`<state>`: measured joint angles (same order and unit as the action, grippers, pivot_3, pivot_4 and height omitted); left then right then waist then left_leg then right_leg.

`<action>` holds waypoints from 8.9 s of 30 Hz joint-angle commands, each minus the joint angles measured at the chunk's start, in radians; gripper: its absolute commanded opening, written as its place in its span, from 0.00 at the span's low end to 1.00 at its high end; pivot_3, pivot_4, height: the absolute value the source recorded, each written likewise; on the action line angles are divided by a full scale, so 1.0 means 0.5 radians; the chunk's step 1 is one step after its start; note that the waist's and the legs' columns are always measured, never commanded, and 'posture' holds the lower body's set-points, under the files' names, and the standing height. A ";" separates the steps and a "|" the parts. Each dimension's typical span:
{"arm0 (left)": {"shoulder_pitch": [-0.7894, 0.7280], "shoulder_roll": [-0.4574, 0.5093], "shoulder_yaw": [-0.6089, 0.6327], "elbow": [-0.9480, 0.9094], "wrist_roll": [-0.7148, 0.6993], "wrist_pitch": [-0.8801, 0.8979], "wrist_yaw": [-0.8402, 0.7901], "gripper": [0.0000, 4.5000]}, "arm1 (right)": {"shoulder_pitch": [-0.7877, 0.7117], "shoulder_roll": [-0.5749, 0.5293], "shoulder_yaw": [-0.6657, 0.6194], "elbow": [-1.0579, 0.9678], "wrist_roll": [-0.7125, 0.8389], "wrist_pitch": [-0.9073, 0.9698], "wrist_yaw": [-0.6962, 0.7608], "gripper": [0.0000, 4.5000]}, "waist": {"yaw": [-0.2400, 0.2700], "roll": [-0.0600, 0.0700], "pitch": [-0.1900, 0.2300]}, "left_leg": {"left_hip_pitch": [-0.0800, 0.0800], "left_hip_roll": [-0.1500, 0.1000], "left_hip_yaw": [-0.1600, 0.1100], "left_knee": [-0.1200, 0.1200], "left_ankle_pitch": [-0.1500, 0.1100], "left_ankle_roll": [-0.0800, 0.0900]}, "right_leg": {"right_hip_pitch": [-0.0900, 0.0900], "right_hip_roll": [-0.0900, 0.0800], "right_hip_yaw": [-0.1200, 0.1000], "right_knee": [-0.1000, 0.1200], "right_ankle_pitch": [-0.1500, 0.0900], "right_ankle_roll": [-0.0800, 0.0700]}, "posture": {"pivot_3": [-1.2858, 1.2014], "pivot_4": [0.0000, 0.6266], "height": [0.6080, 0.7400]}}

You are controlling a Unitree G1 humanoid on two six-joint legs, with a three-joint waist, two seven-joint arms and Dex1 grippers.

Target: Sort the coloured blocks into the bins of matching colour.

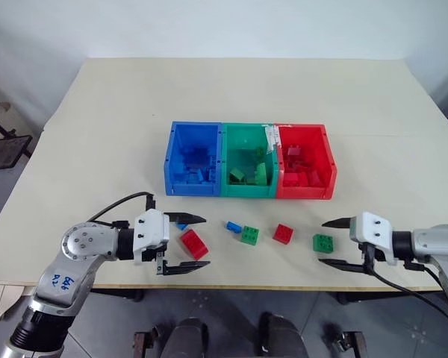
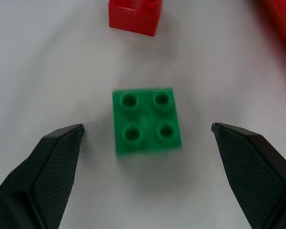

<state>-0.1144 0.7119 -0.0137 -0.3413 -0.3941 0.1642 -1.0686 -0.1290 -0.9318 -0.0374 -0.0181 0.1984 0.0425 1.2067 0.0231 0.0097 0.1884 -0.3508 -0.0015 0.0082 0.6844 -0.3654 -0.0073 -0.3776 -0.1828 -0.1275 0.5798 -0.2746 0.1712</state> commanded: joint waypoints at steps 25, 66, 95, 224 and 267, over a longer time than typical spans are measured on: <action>0.418 -0.112 0.565 0.141 -0.049 -0.194 0.349 1.00 | -1.390 0.775 0.288 0.289 0.160 0.630 -0.433 0.34 | -0.048 -0.002 -0.001 | -0.004 0.002 -0.004 0.000 -0.001 -0.003 | -0.012 0.000 -0.002 0.013 0.001 -0.001 | 0.52 0.24 1.00; -0.025 -0.090 -0.112 0.130 0.150 -0.275 0.025 1.00 | 0.197 0.061 -0.275 -0.476 0.246 0.393 -0.225 0.99 | -0.044 -0.003 -0.002 | -0.004 0.002 0.021 0.000 -0.002 0.000 | -0.026 0.000 0.017 0.019 0.002 -0.001 | 0.52 0.24 1.00; 0.231 -0.130 0.352 -0.049 -0.049 -0.061 0.421 1.00 | -0.925 0.480 -0.092 0.034 0.261 0.686 -0.584 0.33 | -0.020 -0.004 -0.002 | -0.008 0.002 0.018 0.002 -0.002 0.000 | -0.029 0.000 0.014 0.021 0.002 -0.001 | 0.52 0.24 1.00; -1.317 -0.319 -1.037 0.788 1.038 0.180 -0.100 1.00 | 0.534 0.169 -0.666 -0.628 0.606 0.151 -0.022 0.99 | 0.018 -0.011 -0.004 | -0.011 0.000 0.027 0.013 -0.006 0.005 | -0.026 0.000 0.015 0.017 0.004 0.000 | 0.52 0.24 1.00; -0.942 -0.574 0.196 0.391 0.491 0.671 0.959 0.71 | 0.065 0.594 -0.362 -0.564 0.526 0.086 -0.536 1.00 | 0.006 -0.011 -0.004 | -0.015 0.000 0.024 0.025 -0.010 0.009 | -0.028 -0.001 0.015 0.022 0.005 0.002 | 0.52 0.24 1.00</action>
<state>-0.6016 0.4057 0.0541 -0.0919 -0.1167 0.5339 -0.5575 -0.0959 -0.6187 -0.2024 -0.2992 0.4523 0.1072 0.9296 0.0260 0.0040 0.1863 -0.3581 -0.0013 0.0201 0.6965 -0.3706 -0.0029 -0.3914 -0.1831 -0.1199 0.5909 -0.2722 0.1722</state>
